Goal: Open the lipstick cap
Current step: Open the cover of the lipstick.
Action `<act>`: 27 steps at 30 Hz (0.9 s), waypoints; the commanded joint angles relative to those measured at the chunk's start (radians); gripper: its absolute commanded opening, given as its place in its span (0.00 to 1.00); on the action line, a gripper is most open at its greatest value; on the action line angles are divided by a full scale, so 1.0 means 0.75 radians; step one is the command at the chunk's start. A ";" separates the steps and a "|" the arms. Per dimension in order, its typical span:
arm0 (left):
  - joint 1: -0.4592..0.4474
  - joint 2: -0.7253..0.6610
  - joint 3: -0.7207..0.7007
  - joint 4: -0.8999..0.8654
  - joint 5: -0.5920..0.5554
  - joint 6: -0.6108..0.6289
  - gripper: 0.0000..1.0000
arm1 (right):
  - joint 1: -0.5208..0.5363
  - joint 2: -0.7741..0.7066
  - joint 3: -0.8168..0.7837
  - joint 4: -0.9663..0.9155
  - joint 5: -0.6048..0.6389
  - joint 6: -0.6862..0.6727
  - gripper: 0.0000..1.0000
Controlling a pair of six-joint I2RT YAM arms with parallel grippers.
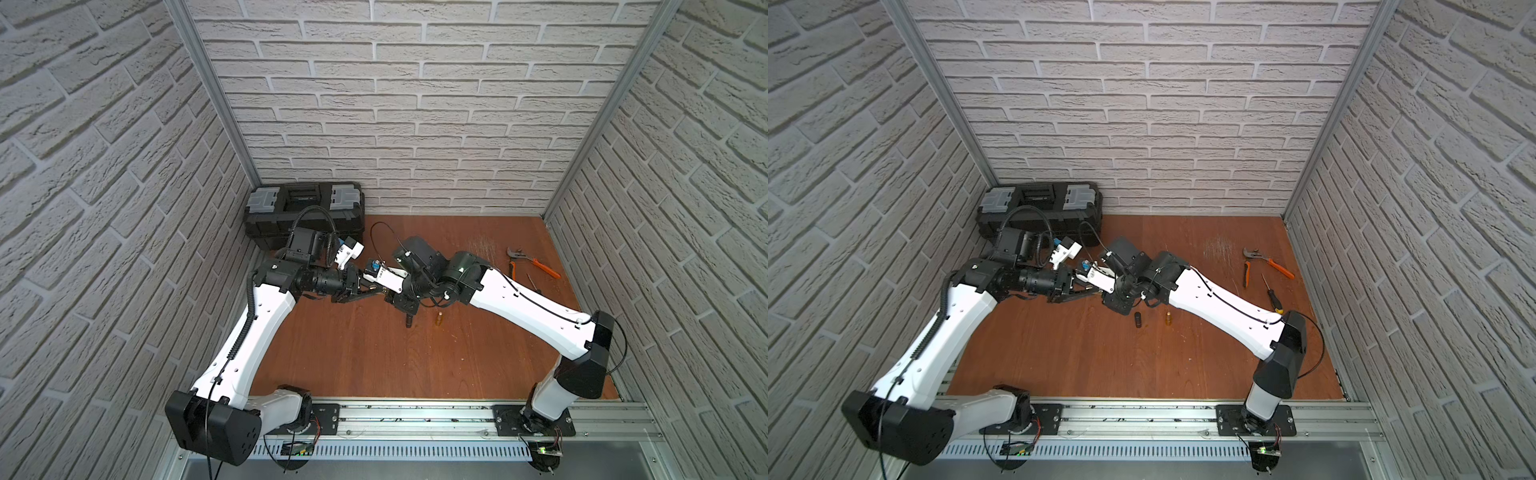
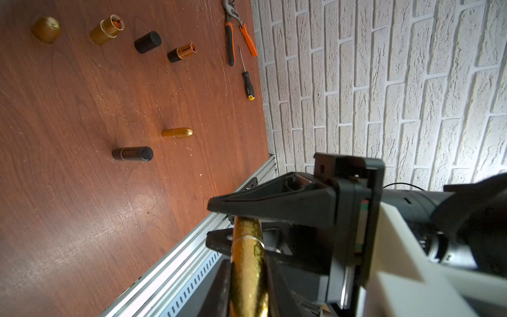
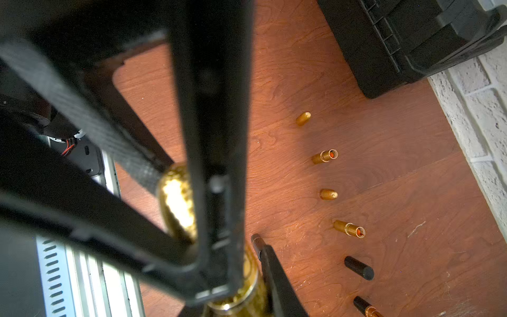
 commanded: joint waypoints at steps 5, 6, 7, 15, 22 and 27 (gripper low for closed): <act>0.026 0.018 -0.008 0.036 0.058 0.001 0.15 | -0.006 -0.048 0.046 0.031 0.002 -0.001 0.03; 0.030 0.016 -0.009 0.050 0.064 -0.010 0.15 | -0.007 -0.052 0.040 0.034 0.010 -0.001 0.03; 0.032 0.017 -0.006 0.050 0.069 -0.012 0.15 | -0.006 -0.056 0.034 0.036 0.018 -0.001 0.03; 0.083 0.034 -0.004 0.032 0.102 0.019 0.13 | -0.014 -0.131 -0.029 0.054 0.105 -0.014 0.03; 0.195 -0.004 -0.032 0.159 0.219 -0.095 0.14 | -0.038 -0.196 -0.105 0.048 0.257 -0.003 0.03; 0.215 -0.003 -0.022 0.159 0.220 -0.098 0.14 | -0.042 -0.269 -0.191 0.117 0.274 0.011 0.03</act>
